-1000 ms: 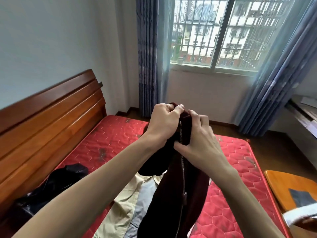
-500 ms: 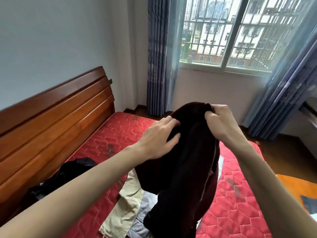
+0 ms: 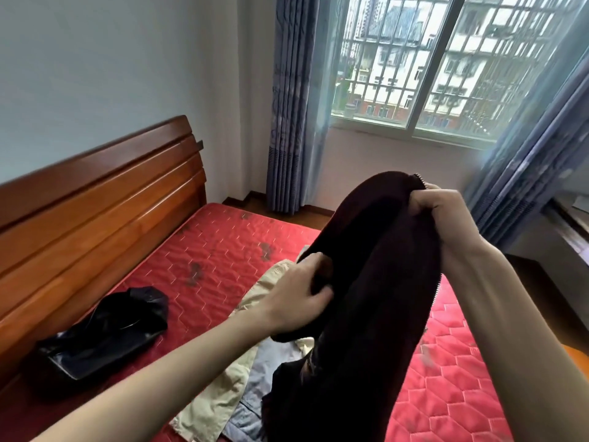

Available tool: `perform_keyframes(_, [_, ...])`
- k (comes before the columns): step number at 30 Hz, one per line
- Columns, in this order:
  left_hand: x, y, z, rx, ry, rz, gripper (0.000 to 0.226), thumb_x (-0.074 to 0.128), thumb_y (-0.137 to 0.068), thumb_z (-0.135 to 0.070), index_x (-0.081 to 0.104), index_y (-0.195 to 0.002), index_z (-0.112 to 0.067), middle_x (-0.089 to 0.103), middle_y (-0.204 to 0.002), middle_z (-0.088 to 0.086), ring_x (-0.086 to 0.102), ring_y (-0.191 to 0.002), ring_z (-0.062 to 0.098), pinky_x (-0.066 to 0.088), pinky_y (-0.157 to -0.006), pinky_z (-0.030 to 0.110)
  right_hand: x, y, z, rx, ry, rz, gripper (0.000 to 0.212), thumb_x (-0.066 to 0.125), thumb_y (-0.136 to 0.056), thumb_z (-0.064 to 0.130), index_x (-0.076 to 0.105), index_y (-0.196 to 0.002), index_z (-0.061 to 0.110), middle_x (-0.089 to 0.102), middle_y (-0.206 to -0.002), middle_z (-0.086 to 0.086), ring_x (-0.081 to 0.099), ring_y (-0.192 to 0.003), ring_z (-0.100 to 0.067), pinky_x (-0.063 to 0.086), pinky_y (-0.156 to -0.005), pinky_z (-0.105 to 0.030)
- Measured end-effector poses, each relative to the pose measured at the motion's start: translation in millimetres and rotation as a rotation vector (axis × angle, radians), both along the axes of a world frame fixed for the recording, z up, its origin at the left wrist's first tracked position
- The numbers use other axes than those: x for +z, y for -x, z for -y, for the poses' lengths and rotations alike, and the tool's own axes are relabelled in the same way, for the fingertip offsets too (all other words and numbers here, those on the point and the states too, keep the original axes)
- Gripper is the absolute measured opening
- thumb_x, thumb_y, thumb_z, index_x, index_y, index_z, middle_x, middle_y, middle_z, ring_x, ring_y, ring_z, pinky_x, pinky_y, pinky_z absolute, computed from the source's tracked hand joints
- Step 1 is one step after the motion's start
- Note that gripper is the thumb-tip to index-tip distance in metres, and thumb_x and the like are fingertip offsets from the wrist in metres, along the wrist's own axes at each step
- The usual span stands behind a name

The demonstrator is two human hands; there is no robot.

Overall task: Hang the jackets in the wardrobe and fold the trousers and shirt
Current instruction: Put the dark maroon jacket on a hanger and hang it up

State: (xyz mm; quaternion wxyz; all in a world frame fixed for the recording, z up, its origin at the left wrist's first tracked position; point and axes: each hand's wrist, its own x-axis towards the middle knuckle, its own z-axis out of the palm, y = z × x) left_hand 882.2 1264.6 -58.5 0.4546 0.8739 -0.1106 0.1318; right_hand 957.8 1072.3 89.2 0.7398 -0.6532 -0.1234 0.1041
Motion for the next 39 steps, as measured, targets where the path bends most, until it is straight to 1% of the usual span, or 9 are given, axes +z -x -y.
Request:
perform_keyframes(3, [4,5,22,-0.102,0.045,0.065,0.062,0.069,-0.087,-0.028,0.043,-0.143,-0.022,0.05,-0.131,-0.007,0.056,-0.122,0.01,0.049,-0.103,0.032,1,4,3,0.01,-0.033,-0.011,0.02,0.049,-0.047,0.004,0.044,-0.056,0.021,0.037,-0.055,0.0,0.037,-0.044,-0.015,0.031,-0.045,-0.022])
perform_keyframes(6, [5,4,29,-0.219,0.027,-0.022,0.077,0.077,-0.086,-0.035,0.037,-0.151,-0.028,0.044,-0.14,-0.016,0.053,-0.131,0.009,0.048,-0.109,0.036,2,9,6,0.013,-0.064,-0.009,0.017,0.05,-0.045,0.006,0.048,-0.054,0.02,0.039,-0.053,-0.001,0.039,-0.044,-0.016,0.033,-0.045,-0.022])
perform_keyframes(10, [-2,1,38,-0.034,-0.077,0.077,0.053,0.063,-0.088,-0.016,0.047,-0.139,-0.014,0.069,-0.112,0.006,0.069,-0.096,0.031,0.054,-0.079,0.043,-1,5,12,-0.028,-0.07,-0.035,0.015,0.052,-0.043,0.009,0.048,-0.053,0.02,0.041,-0.052,-0.001,0.041,-0.044,-0.018,0.035,-0.046,-0.023])
perform_keyframes(14, [-6,0,26,0.082,-0.04,0.12,0.034,0.057,-0.087,-0.008,0.044,-0.114,-0.025,0.056,-0.081,-0.014,0.056,-0.067,0.001,0.038,-0.059,0.017,-11,-10,31,-0.124,-0.021,-0.107,0.027,0.058,-0.034,0.015,0.05,-0.06,0.018,0.045,-0.055,-0.004,0.046,-0.046,-0.022,0.041,-0.049,-0.024])
perform_keyframes(17, [-11,0,11,0.152,-0.039,0.151,0.033,0.055,-0.09,-0.009,0.043,-0.104,-0.036,0.053,-0.089,-0.018,0.057,-0.077,0.0,0.037,-0.063,0.013,-23,-25,50,-0.219,0.049,-0.075,0.025,0.054,-0.041,0.012,0.055,-0.064,0.019,0.051,-0.055,-0.002,0.051,-0.046,-0.02,0.045,-0.05,-0.024])
perform_keyframes(23, [3,2,-8,0.118,-0.046,0.16,0.04,0.049,-0.098,-0.014,0.045,-0.136,-0.028,0.06,-0.107,-0.019,0.062,-0.101,0.001,0.044,-0.085,0.009,-48,-43,77,-0.319,0.269,0.132,0.024,0.048,-0.046,0.01,0.061,-0.066,0.015,0.049,-0.057,0.002,0.046,-0.05,-0.013,0.036,-0.046,-0.022])
perform_keyframes(28, [34,11,-1,0.08,-0.142,0.268,0.023,0.044,-0.085,-0.019,0.046,-0.107,-0.027,0.048,-0.067,-0.011,0.051,-0.06,0.012,0.038,-0.056,0.024,-66,-40,80,-0.268,0.442,0.184,0.04,0.046,-0.053,0.008,0.069,-0.084,0.021,0.058,-0.06,0.005,0.053,-0.054,-0.013,0.041,-0.047,-0.023])
perform_keyframes(36, [60,8,-7,0.161,-0.263,0.349,0.011,0.053,-0.072,-0.016,0.049,-0.082,-0.02,0.04,-0.053,-0.009,0.044,-0.048,0.018,0.028,-0.05,0.016,-86,-25,66,-0.124,0.596,0.349,0.053,0.05,-0.078,-0.007,0.065,-0.105,0.036,0.074,-0.085,-0.007,0.057,-0.059,-0.017,0.046,-0.056,-0.031])
perform_keyframes(39, [63,4,2,0.132,-0.28,0.356,0.011,0.052,-0.071,-0.022,0.049,-0.082,-0.021,0.041,-0.053,-0.01,0.044,-0.047,0.015,0.029,-0.052,0.019,-92,-13,52,0.017,0.78,0.508,0.048,0.064,-0.086,0.001,0.062,-0.122,0.033,0.069,-0.111,0.001,0.067,-0.094,-0.007,0.057,-0.085,-0.028])
